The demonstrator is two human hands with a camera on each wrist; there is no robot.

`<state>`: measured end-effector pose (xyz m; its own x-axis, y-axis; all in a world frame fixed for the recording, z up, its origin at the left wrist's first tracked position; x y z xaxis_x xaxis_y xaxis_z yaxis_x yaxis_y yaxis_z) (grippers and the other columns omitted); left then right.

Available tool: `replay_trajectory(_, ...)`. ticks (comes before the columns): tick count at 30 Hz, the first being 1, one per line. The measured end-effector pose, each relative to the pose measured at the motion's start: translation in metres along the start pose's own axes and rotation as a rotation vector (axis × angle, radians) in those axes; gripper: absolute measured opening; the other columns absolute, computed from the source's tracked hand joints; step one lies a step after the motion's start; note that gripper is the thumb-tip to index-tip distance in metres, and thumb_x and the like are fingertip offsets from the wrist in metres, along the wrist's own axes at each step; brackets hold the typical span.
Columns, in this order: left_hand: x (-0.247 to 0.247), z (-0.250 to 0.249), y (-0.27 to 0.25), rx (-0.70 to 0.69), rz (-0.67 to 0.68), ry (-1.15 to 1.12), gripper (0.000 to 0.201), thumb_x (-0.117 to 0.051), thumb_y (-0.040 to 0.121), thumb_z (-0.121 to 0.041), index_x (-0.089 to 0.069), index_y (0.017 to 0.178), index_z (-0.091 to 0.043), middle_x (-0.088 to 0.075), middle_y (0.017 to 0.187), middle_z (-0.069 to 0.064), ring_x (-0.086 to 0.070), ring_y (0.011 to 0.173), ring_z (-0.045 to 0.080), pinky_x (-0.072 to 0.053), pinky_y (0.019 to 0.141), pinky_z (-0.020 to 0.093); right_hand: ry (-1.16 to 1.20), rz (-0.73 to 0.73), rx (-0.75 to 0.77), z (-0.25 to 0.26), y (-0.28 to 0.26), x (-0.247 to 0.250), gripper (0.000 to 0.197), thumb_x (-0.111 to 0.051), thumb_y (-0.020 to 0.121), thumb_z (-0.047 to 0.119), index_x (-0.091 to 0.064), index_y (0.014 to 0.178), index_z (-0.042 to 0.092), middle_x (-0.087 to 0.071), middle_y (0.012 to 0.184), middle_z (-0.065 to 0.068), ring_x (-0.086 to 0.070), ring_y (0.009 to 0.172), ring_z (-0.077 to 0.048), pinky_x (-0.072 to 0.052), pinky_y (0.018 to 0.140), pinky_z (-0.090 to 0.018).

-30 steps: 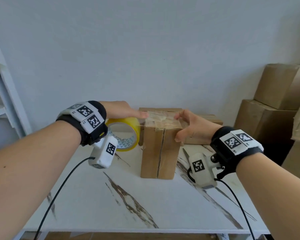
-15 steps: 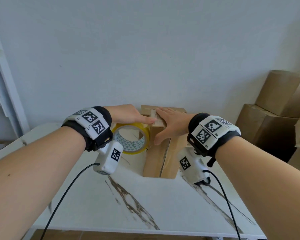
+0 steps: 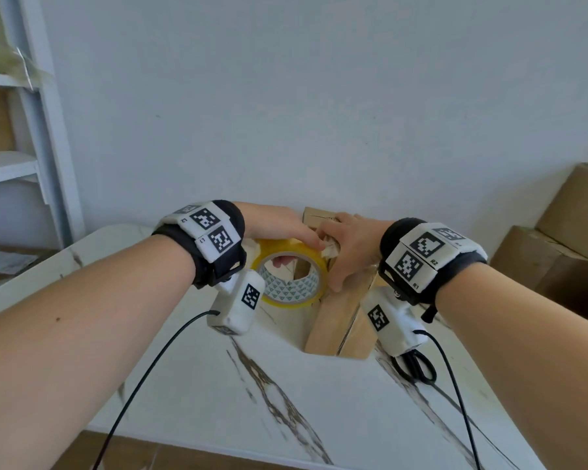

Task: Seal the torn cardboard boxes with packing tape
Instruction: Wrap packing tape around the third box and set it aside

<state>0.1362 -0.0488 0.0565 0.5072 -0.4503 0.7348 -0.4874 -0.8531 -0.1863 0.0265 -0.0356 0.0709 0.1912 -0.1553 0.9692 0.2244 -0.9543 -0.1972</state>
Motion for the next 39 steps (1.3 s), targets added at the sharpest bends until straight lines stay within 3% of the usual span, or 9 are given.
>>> replay_trajectory(4,0.019,0.013,-0.008,-0.015,-0.053,-0.217,0.035,-0.071,0.066,-0.047,-0.063,0.081,-0.016,-0.064,0.080,0.006,-0.060,0.069,0.020,-0.053,0.070,0.029,0.214,-0.082,0.026,-0.004,-0.003,0.001,0.056,-0.083,0.058,0.037,-0.049,0.103,0.029,-0.049,0.106,0.001,-0.051,0.090,-0.016,-0.047,0.069,-0.029)
replay_trajectory(7,0.051,0.010,-0.012,-0.096,-0.238,-0.252,0.040,-0.073,0.052,-0.045,-0.065,0.075,-0.014,-0.063,0.073,0.006,-0.060,0.063,0.017,-0.054,0.062,0.026,0.492,-0.201,0.065,-0.008,-0.010,0.013,0.050,-0.085,0.058,0.034,-0.052,0.095,0.025,-0.052,0.085,0.006,-0.051,0.073,-0.011,-0.041,0.060,-0.027)
replay_trajectory(11,0.071,-0.002,-0.024,-0.141,-0.258,-0.299,0.025,-0.073,0.063,-0.041,-0.066,0.066,-0.018,-0.055,0.065,0.007,-0.052,0.056,0.018,-0.052,0.061,0.028,0.735,-0.290,0.097,-0.008,-0.013,0.003,0.058,-0.084,0.063,0.033,-0.048,0.108,0.026,-0.054,0.094,0.005,-0.053,0.081,-0.010,-0.041,0.064,-0.023)
replay_trajectory(14,0.065,-0.003,-0.023,-0.105,-0.273,-0.190,0.035,-0.076,0.069,-0.043,-0.061,0.064,-0.012,-0.055,0.058,0.006,-0.052,0.053,0.020,-0.049,0.059,0.029,0.715,-0.263,0.101,-0.012,-0.011,-0.015,0.090,-0.086,0.059,0.036,-0.037,0.135,0.027,-0.047,0.123,0.001,-0.049,0.108,-0.012,-0.041,0.083,-0.025)
replay_trajectory(18,0.066,-0.002,-0.020,-0.055,-0.356,0.022,0.051,-0.069,0.078,-0.047,-0.040,0.052,-0.014,-0.038,0.044,-0.003,-0.036,0.044,0.016,-0.032,0.053,0.026,0.661,-0.162,0.041,-0.033,-0.019,-0.036,0.110,-0.078,0.047,0.048,-0.028,0.143,0.028,-0.042,0.125,0.003,-0.044,0.109,-0.012,-0.040,0.082,-0.022)
replay_trajectory(24,0.058,0.012,-0.020,0.039,-0.242,0.117,0.053,-0.074,0.066,-0.058,-0.048,0.055,-0.013,-0.047,0.053,0.001,-0.043,0.053,0.017,-0.037,0.063,0.028,0.693,-0.141,0.019,-0.045,-0.027,-0.067,0.103,-0.083,0.063,0.028,-0.021,0.145,0.031,-0.032,0.134,0.001,-0.037,0.114,-0.014,-0.034,0.094,-0.026)
replay_trajectory(29,0.063,0.013,-0.027,0.024,-0.192,-0.016,0.028,-0.066,0.061,-0.046,-0.061,0.058,-0.019,-0.056,0.056,-0.004,-0.051,0.058,0.013,-0.044,0.062,0.025,0.734,-0.180,0.048,-0.048,-0.021,-0.071,0.101,-0.084,0.061,0.027,-0.025,0.142,0.030,-0.034,0.133,0.000,-0.042,0.114,-0.016,-0.039,0.093,-0.026)
replay_trajectory(33,0.070,0.036,-0.022,0.157,-0.244,0.222,0.046,-0.066,0.057,-0.057,-0.056,0.060,-0.012,-0.054,0.062,0.003,-0.053,0.063,0.021,-0.045,0.068,0.031,0.783,-0.186,0.034,-0.050,-0.020,-0.085,0.101,-0.085,0.059,0.026,-0.026,0.140,0.032,-0.035,0.133,0.000,-0.044,0.115,-0.017,-0.042,0.099,-0.031)
replay_trajectory(39,0.060,0.029,-0.005,0.251,-0.305,0.538,0.056,-0.069,0.077,-0.050,-0.035,0.051,-0.014,-0.030,0.051,0.001,-0.027,0.047,0.018,-0.022,0.053,0.028,0.843,-0.170,0.012,-0.052,-0.020,-0.105,0.100,-0.083,0.059,0.022,-0.024,0.139,0.034,-0.035,0.132,0.001,-0.043,0.116,-0.020,-0.044,0.099,-0.036)
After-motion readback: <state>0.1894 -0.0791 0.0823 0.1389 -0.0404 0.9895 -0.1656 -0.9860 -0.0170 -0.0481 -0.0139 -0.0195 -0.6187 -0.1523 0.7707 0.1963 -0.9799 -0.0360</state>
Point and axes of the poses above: each hand's wrist, its own y-axis towards the middle knuckle, its own x-axis out of the back of the hand, z = x × y, the point moved 6 cm from there along y, towards the middle knuckle
